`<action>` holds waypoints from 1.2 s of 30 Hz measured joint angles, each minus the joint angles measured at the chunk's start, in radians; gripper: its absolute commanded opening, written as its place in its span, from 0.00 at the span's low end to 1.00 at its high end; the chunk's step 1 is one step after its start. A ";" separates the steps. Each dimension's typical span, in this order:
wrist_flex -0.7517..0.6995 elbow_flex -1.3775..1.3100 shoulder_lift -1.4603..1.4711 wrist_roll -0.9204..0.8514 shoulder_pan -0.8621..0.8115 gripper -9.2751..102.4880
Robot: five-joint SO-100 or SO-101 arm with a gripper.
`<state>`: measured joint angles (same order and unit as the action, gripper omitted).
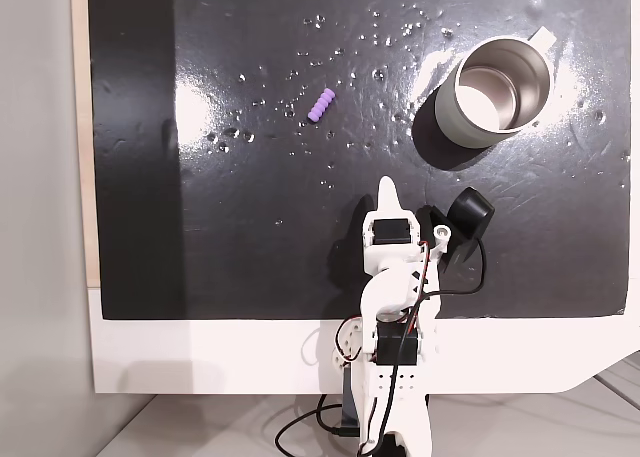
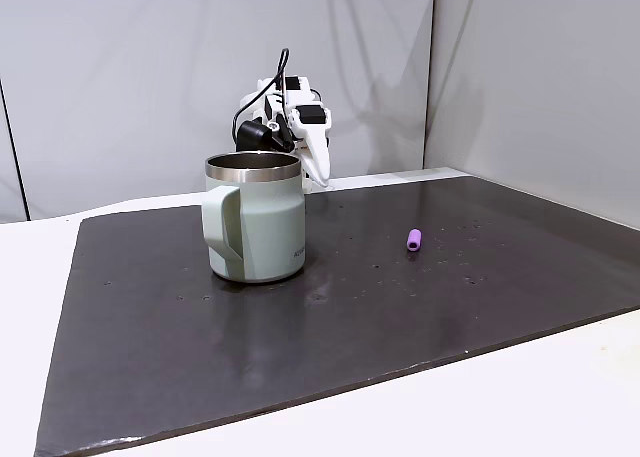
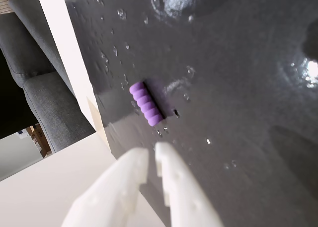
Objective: Grasp a pengrip and put it in the cup.
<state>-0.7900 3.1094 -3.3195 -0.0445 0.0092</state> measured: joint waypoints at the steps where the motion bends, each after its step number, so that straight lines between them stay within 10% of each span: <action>1: 0.000 0.000 0.000 0.000 0.000 0.08; 36: -0.029 -0.425 0.380 -0.095 0.123 0.08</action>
<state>-0.8191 2.6845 -2.9391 -0.1396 0.1319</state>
